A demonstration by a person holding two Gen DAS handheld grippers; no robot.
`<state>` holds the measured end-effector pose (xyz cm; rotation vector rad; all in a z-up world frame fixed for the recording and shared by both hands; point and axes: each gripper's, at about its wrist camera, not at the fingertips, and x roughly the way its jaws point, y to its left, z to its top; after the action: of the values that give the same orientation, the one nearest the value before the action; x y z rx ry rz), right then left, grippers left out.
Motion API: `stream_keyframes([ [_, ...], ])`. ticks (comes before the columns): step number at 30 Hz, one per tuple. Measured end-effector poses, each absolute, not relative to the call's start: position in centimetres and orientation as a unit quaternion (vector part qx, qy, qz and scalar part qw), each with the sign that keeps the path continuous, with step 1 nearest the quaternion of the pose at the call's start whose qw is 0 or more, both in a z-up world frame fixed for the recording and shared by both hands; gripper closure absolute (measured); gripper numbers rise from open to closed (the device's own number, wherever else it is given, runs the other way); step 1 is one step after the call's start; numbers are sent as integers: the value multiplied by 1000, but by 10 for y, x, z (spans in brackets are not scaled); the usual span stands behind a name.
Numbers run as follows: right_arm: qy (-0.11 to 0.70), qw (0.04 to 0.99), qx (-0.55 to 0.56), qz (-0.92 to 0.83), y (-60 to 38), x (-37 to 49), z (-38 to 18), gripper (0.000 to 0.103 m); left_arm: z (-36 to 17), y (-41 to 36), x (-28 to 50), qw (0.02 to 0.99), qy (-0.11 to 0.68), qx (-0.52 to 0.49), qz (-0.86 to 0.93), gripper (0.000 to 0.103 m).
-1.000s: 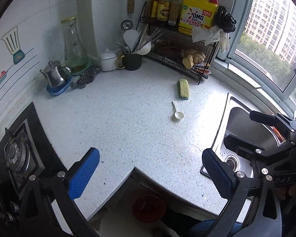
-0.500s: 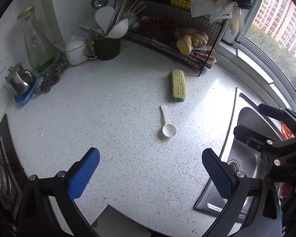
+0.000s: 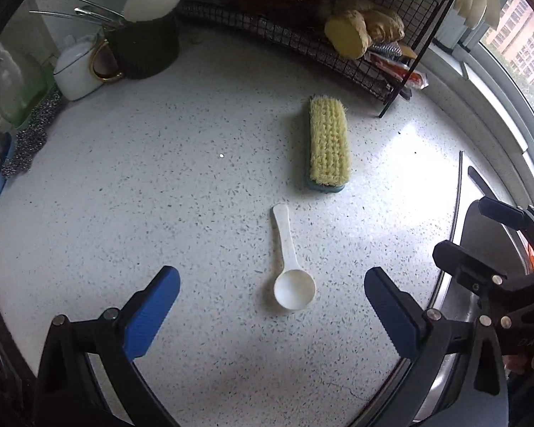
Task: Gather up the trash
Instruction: 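Grasp the white plastic spoon by its handle with the left gripper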
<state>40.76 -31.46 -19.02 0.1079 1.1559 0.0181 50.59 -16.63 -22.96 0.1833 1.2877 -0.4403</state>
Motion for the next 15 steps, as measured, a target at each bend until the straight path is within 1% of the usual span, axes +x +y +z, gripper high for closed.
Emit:
stream_keyframes([
  [7, 564, 822, 76, -7, -338, 412, -212, 1, -260, -181, 518, 753, 616, 96, -211, 2],
  [9, 567, 820, 79, -9, -341, 413, -214, 1, -265, -183, 520, 748, 622, 99, -209, 11],
  [11, 570, 818, 79, -9, -343, 413, -217, 1, -269, -184, 522, 743, 628, 99, -207, 17],
  [13, 570, 818, 79, -9, -343, 413, -217, 1, -268, -184, 522, 745, 625, 101, -208, 18],
  [15, 574, 814, 86, 1, -343, 415, -218, 1, -268, -188, 522, 746, 624, 114, -202, 28],
])
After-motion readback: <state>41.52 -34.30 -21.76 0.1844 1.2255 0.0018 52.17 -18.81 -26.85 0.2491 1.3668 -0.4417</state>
